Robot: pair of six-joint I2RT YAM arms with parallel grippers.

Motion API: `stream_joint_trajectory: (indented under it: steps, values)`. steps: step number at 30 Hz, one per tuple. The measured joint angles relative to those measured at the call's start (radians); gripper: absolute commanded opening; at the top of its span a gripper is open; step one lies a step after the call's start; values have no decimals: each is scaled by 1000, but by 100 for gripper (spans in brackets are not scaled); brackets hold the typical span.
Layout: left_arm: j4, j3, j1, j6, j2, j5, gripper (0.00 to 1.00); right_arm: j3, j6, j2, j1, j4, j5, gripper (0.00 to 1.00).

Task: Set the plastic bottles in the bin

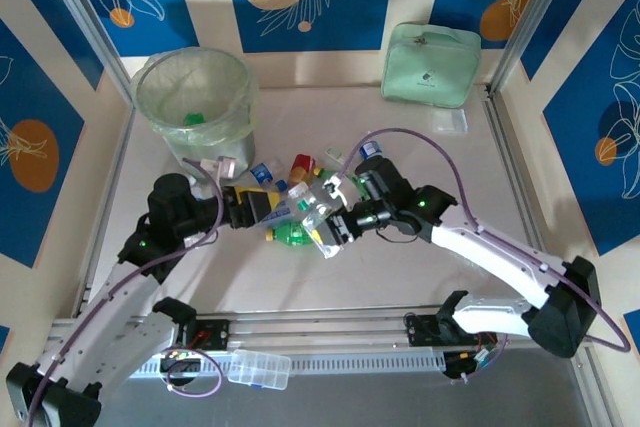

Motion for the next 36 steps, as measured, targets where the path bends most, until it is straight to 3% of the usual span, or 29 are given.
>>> stream_joint_trajectory:
  steps: [10, 15, 21, 30, 36]
  values:
    - [513, -64, -81, -249, 168, 110, 81, -61, 128, -62, -60, 180, -239, 49]
    - [666, -66, -134, -298, 219, 146, 70, -72, 163, -64, -68, 229, -303, 49]
    - [711, -65, -158, -297, 246, 154, 53, -87, 190, -81, -77, 269, -356, 49]
    - [683, -54, -188, -251, 249, 154, 55, -103, 205, -84, -82, 296, -407, 49]
    - [671, -39, -195, -240, 267, 153, 36, -109, 206, -84, -84, 305, -427, 49]
